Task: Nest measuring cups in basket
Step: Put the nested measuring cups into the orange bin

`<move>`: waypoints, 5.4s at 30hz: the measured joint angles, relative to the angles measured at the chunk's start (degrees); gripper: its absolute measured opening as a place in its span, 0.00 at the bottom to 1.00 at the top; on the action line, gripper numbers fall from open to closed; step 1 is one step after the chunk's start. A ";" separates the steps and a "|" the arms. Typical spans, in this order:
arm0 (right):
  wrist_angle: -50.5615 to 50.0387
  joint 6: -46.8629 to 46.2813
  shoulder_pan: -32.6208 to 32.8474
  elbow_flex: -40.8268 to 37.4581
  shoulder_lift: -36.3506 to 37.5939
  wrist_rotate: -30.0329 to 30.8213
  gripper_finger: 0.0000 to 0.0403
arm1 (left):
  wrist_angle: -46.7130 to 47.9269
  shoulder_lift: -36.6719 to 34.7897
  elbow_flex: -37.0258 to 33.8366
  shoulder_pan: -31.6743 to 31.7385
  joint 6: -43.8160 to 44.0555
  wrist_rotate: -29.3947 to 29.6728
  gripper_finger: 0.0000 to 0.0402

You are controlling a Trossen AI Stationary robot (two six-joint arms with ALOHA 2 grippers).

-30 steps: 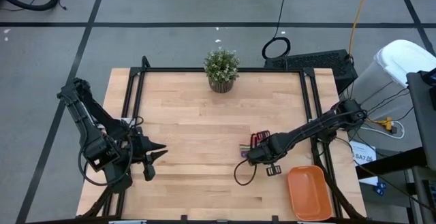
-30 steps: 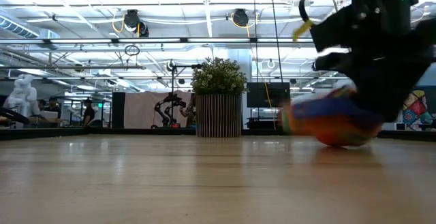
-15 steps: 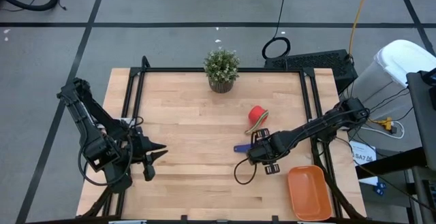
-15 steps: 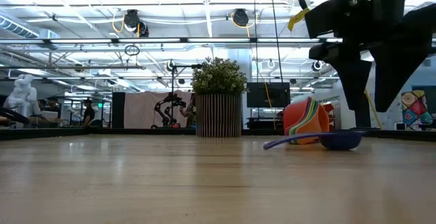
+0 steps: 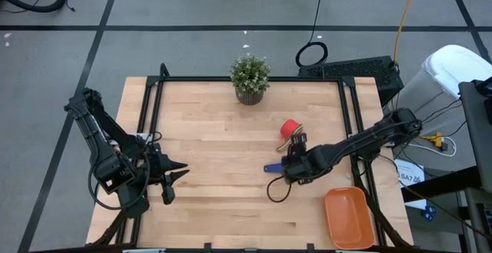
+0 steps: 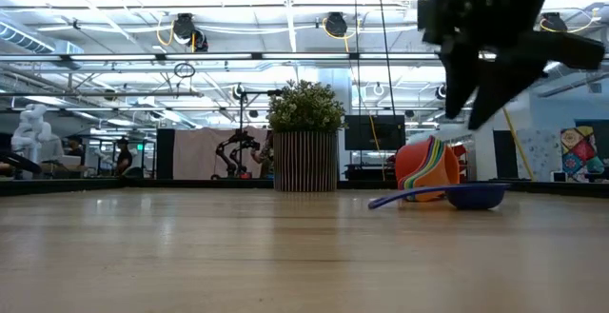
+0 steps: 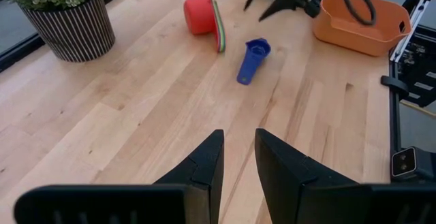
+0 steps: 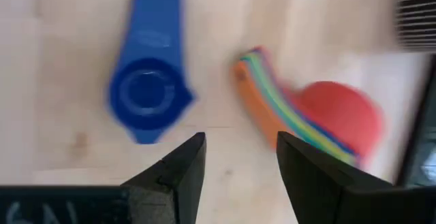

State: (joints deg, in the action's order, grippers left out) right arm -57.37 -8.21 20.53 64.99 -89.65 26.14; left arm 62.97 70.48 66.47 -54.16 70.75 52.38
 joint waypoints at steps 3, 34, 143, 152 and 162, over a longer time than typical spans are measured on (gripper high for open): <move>-0.33 -0.15 -1.12 0.04 2.51 2.38 0.43 | 0.01 0.01 0.01 0.00 -0.67 0.14 0.22; -1.22 -1.31 -5.90 -8.76 5.44 17.82 0.85 | -6.26 5.29 -0.01 23.97 -33.91 -2.40 0.63; 39.39 6.59 -24.95 -32.00 20.24 -2.52 0.81 | -70.71 32.33 -2.95 63.77 -92.03 -47.56 0.58; 39.41 7.26 -26.32 -32.00 20.20 -5.44 0.72 | -70.84 32.31 -2.97 62.98 -91.86 -47.61 0.58; 39.56 7.41 -27.29 -32.00 20.18 -5.46 0.69 | -72.16 32.30 -2.99 62.98 -91.22 -47.60 0.58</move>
State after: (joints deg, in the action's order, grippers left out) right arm -17.80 -0.80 -6.77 32.99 -69.47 20.69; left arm -9.19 102.78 63.48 8.82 -20.47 4.78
